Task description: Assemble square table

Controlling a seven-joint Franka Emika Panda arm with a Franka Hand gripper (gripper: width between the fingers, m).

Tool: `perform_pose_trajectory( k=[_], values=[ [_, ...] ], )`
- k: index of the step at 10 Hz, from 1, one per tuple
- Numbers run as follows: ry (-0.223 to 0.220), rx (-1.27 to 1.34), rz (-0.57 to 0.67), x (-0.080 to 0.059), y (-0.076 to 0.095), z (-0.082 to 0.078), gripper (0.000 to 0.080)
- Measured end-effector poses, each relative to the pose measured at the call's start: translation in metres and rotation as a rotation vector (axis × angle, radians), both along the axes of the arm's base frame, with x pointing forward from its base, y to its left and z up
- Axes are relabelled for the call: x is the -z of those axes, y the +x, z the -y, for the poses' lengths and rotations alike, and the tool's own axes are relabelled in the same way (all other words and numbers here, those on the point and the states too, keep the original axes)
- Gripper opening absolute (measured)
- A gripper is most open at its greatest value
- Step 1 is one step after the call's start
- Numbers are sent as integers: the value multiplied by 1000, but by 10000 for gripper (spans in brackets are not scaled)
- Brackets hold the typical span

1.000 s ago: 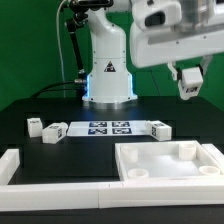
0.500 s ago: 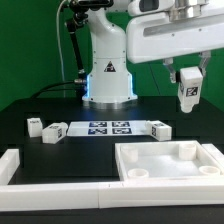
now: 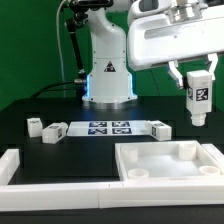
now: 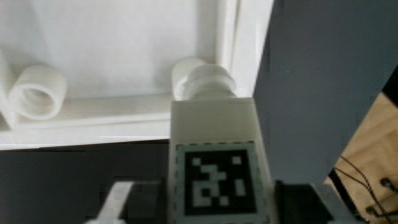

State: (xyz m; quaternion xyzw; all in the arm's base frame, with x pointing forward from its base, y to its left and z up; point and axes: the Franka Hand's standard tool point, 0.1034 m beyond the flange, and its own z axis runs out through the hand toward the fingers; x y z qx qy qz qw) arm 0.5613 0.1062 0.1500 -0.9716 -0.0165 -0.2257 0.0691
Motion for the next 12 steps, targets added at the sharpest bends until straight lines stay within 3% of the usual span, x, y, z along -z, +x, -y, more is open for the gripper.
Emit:
perform_pose_trajectory(
  k=[1,3,4,7,12],
  values=[
    [2,12,90,-2,3,1,288],
    [-9,-4,81,3,2,3,288],
    [-42,-42,124,6,10,11,288],
    [-80,-108,159,13,28,4,288],
    [-74,-115,132,21,31,0,288]
  ],
)
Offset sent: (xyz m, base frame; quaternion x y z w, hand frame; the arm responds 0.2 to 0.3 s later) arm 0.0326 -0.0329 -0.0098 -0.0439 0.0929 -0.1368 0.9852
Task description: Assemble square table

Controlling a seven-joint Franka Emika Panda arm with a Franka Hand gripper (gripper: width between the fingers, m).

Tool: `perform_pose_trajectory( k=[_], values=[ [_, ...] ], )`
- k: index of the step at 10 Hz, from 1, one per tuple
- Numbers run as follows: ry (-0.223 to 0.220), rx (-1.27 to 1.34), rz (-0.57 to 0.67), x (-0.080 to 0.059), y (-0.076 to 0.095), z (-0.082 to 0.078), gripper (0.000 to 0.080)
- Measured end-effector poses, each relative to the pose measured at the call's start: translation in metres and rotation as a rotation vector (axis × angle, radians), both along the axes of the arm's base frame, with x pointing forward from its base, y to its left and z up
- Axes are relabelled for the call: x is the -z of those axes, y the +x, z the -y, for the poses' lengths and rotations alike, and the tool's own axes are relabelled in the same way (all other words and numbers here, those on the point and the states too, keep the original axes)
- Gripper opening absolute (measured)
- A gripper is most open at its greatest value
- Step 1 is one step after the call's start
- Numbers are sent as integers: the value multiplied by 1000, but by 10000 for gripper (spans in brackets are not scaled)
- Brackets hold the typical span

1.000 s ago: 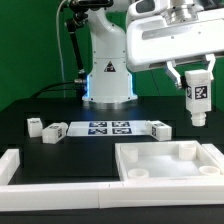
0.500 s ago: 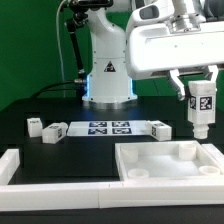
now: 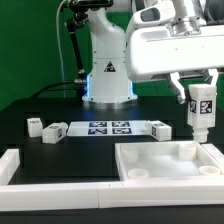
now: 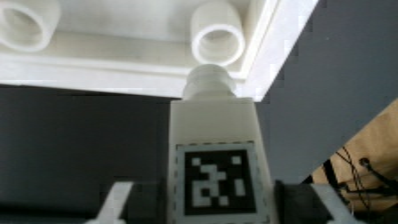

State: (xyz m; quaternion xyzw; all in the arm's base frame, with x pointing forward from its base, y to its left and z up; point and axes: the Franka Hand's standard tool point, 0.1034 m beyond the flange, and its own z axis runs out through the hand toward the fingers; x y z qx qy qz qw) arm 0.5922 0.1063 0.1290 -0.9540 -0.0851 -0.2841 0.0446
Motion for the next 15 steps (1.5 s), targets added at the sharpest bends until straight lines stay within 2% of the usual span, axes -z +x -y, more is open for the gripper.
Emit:
perform_pose_trajectory(
  k=[2,5,8,10,12,15],
  values=[
    [10,-5,-9,12,11,-8,289],
    [13,0,-28,27,10,-7,289],
    [14,3,-44,37,8,-5,289],
    [17,5,-31,39,13,-7,289],
    [19,7,-45,51,12,-7,289],
    [18,7,-39,56,11,-8,289]
  ],
)
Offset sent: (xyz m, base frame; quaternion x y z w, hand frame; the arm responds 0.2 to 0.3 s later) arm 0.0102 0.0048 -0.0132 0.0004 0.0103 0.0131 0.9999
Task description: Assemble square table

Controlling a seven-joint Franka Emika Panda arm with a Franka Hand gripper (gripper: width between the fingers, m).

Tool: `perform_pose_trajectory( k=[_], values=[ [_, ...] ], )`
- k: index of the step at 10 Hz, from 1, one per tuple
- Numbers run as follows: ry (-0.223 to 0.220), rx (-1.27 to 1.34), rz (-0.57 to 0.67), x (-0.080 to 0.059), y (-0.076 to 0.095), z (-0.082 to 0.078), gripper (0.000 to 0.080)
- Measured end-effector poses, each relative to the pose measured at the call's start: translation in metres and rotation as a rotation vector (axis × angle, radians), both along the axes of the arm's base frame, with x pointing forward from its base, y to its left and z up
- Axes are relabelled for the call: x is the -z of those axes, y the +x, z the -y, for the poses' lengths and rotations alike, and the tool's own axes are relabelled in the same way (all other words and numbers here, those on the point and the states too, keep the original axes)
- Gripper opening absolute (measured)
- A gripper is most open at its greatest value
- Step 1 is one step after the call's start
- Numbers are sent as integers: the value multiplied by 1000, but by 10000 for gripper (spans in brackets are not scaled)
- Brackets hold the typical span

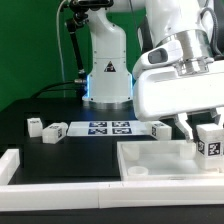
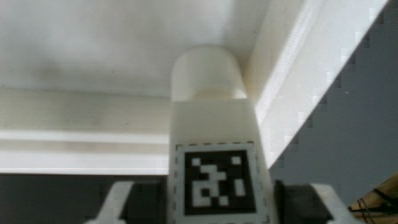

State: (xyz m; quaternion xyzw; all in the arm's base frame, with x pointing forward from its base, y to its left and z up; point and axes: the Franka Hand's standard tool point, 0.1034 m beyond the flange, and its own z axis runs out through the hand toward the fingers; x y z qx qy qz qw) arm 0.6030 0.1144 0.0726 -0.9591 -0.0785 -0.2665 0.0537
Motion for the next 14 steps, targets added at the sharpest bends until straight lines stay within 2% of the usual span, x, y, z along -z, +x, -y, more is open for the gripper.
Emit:
perform_pose_trajectory(
  k=[1,2,3,4,5,8,12,13,14],
  values=[
    [-1,0,8,0,-1,0,289],
    [-1,1,8,0,-1,0,389],
    [0,1,8,0,-1,0,389],
    [0,1,8,0,-1,0,528],
    [0,1,8,0,-1,0,612],
    [0,1,8,0,-1,0,647],
    [0,1,5,1,-1,0,649],
    [4,-13,-81,-1,1,-4,649],
    [4,-12,-78,-17,11,0,649]
  ],
)
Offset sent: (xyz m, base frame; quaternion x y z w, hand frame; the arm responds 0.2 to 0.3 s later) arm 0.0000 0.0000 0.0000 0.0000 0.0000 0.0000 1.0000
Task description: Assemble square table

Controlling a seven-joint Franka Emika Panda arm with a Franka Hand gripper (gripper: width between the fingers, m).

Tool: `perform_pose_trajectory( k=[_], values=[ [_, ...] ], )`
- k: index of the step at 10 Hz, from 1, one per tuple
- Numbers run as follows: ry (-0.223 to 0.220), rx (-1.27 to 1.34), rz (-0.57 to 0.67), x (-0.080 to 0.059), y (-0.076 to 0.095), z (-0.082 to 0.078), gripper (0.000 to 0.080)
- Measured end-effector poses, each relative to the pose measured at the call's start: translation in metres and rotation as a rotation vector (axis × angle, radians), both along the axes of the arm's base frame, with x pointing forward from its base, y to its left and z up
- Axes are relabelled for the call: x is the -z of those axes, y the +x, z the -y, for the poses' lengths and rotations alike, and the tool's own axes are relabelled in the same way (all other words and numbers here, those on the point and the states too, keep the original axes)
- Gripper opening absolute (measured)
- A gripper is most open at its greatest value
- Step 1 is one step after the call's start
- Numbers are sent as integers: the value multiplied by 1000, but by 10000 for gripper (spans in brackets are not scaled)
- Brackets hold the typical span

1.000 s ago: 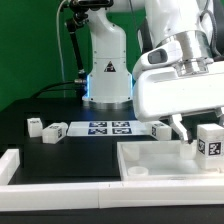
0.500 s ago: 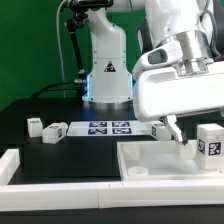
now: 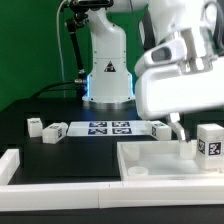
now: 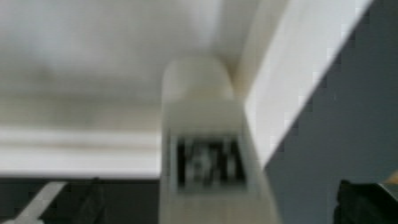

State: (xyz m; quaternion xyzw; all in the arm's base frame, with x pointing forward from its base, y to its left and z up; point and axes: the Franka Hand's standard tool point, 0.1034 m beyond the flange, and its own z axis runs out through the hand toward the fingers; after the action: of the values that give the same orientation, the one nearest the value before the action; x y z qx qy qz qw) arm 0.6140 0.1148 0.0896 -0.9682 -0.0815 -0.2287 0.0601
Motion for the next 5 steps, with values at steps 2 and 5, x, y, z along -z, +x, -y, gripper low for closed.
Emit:
perform_pose_trajectory(
  k=[2,5],
  values=[
    [5,-14,-116,9,-2,-2,649],
    [27,-38,-340,6,-1,-14,649]
  ],
)
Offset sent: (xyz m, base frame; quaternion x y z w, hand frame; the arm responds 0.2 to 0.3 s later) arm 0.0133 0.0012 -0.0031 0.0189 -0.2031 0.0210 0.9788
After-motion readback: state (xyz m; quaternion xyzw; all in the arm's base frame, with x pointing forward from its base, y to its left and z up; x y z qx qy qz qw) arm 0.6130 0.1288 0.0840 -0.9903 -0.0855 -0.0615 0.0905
